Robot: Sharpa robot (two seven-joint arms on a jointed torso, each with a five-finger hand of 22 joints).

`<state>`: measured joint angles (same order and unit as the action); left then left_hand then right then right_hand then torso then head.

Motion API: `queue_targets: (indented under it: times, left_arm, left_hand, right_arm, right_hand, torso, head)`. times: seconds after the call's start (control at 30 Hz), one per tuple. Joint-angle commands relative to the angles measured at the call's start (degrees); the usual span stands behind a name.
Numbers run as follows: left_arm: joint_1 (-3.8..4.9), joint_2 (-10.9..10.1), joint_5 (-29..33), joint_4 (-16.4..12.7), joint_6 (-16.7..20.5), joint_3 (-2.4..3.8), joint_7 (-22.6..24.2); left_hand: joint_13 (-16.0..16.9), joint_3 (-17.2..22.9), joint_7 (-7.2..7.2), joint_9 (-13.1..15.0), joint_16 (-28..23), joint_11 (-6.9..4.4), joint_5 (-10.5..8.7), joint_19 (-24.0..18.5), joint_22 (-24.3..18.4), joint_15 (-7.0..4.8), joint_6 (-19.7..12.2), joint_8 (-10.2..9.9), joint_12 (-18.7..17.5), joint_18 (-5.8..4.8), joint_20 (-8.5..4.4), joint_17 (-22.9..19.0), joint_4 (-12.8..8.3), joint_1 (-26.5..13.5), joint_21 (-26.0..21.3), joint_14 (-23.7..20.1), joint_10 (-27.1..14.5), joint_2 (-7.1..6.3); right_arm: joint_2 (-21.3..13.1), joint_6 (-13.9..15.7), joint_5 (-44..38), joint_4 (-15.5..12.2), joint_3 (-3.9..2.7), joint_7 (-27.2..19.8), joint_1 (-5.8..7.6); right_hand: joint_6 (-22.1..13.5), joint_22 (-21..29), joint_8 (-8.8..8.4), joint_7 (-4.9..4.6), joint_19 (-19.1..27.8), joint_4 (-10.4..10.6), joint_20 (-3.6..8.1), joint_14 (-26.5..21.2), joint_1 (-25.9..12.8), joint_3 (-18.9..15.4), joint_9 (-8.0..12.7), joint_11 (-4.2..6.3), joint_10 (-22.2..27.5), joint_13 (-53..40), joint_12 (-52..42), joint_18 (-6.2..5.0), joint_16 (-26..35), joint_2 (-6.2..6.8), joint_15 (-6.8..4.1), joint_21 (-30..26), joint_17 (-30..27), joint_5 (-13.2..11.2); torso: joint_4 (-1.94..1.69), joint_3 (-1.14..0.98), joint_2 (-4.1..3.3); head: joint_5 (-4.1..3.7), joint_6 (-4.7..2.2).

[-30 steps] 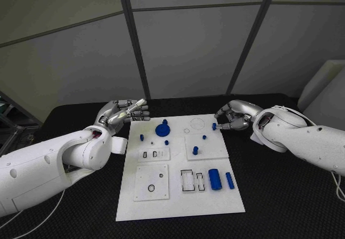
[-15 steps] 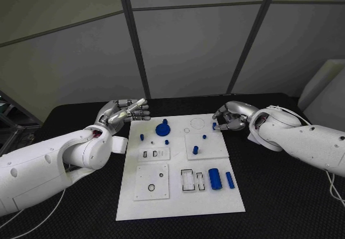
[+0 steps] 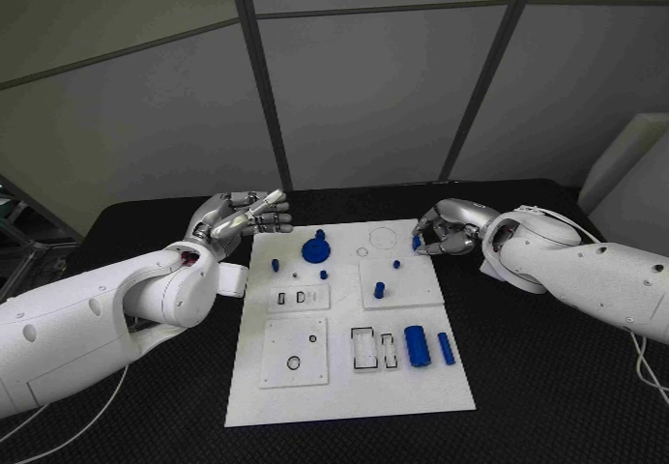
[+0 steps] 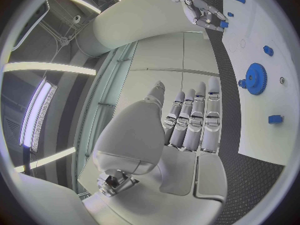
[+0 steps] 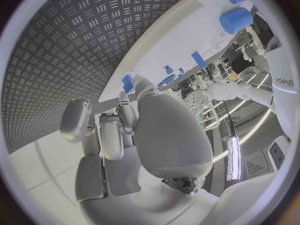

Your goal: Assemble the parts on the task board

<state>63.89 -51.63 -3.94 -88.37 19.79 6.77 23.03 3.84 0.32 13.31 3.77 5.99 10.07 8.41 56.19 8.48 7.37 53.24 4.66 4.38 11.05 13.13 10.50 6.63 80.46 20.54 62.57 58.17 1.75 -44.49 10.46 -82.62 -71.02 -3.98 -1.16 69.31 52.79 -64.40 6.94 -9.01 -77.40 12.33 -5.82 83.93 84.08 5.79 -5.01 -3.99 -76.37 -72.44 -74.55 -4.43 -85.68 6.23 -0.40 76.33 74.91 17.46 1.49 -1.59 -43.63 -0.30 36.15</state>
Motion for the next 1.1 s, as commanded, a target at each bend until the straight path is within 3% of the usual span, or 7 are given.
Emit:
queue_targets:
  times: [0.03,0.6,0.9,1.1]
  left_arm:
    - [0.07,0.1,-0.3,0.0,-0.7,0.04,0.6]
    - [0.05,0.3,-0.3,0.2,-0.9,0.05,0.5]
    - [0.05,0.2,-0.3,0.3,-0.8,0.05,0.4]
    - [0.05,0.2,-0.3,0.4,-0.9,0.05,0.3]
  left_hand:
    - [0.1,0.0,0.12,0.0,-0.2,0.25,-0.34,-0.4,-0.1,-0.05,0.1,-0.3,-0.3,-0.7,-0.18,0.1,-0.4,-0.1,-0.2,-0.3,0.1,0.53]
    - [0.1,0.0,0.13,0.0,-0.2,0.25,-0.35,-0.4,-0.1,-0.04,0.1,-0.3,-0.3,-0.7,-0.17,0.1,-0.5,-0.1,-0.2,-0.3,0.1,0.58]
    - [0.1,0.0,0.13,0.0,-0.2,0.25,-0.35,-0.4,-0.1,-0.04,0.1,-0.3,-0.3,-0.7,-0.17,0.1,-0.5,-0.1,-0.2,-0.3,0.1,0.58]
    - [0.1,0.0,0.13,0.0,-0.2,0.25,-0.35,-0.4,-0.1,-0.04,0.1,-0.3,-0.3,-0.7,-0.17,0.1,-0.5,-0.1,-0.2,-0.3,0.1,0.58]
  right_arm:
    - [0.2,-1.3,-0.6,0.2,-0.04,0.3,0.02]
    - [1.0,-0.7,-0.7,1.3,-0.04,1.6,-0.06]
    - [1.4,0.2,-0.3,1.7,-0.04,1.9,-0.06]
    - [1.6,0.7,0.4,1.8,-0.04,2.3,-0.07]
  right_hand:
    - [0.5,-0.1,0.33,-0.11,-0.4,-0.4,0.13,4.2,0.4,0.1,-0.1,-0.07,-0.4,-0.1,-0.4,-0.56,-0.2,-0.09,0.04,0.4,6.6,-0.3]
    - [1.5,-0.5,0.69,-0.03,-0.7,-0.3,0.16,4.2,0.0,-0.1,-0.2,-0.01,-0.9,-0.6,-0.9,-0.48,-0.1,-0.56,0.0,0.6,6.3,-0.6]
    - [5.3,-1.4,2.53,1.04,-1.3,-0.3,0.6,4.3,-0.3,0.2,-0.8,0.89,-2.1,-1.7,-2.0,-0.35,-0.2,-1.85,-0.67,1.1,6.7,-0.7]
    - [5.2,-1.5,2.42,1.07,-1.4,-0.3,0.75,4.3,-0.5,0.0,-0.8,0.96,-2.2,-1.7,-2.0,-0.32,-0.2,-1.7,-0.78,1.2,6.9,-0.8]
  torso:
    - [-0.01,-0.03,-0.03]
    - [0.0,-0.06,-0.01]
    - [-0.04,-0.06,-0.03]
    - [-0.03,-0.06,-0.04]
  head:
    - [-0.04,0.03]
    - [0.1,0.23]
    - [-0.06,0.22]
    - [-0.05,0.23]
